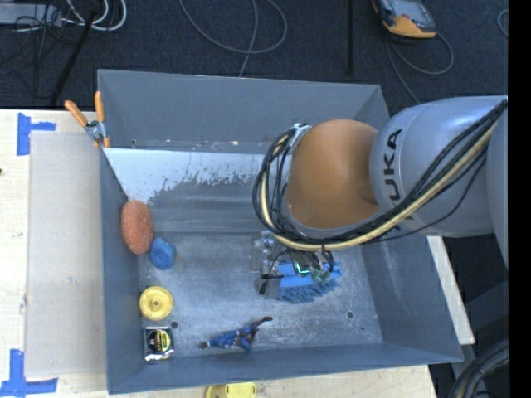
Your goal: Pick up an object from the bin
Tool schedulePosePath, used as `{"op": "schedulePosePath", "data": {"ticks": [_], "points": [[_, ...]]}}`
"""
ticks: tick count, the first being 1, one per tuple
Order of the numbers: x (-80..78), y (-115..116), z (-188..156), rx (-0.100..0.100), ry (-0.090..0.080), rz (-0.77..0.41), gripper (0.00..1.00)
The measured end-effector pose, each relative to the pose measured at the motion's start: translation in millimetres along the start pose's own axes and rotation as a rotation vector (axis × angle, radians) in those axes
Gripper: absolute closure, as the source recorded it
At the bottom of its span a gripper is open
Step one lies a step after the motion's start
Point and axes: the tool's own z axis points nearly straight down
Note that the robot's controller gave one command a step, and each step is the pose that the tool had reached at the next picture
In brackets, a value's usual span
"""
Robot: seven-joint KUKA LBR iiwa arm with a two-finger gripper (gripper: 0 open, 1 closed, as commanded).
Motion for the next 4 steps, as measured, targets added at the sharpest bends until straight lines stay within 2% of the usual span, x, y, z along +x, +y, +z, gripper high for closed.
{"op": "schedulePosePath", "data": {"ticks": [1, 2, 3, 4], "points": [[3.4, -8.6, -8.4, -0.001, 0.001, -0.07, 0.0], [-16.8, -65.7, -14.0, -0.001, -0.005, -0.15, 0.0], [-13.3, -93.8, -4.8, 0.003, -0.005, -0.063, 0.0], [-5.9, -70.0, 21.3, 0.0, -0.003, 0.093, 0.0]]}}
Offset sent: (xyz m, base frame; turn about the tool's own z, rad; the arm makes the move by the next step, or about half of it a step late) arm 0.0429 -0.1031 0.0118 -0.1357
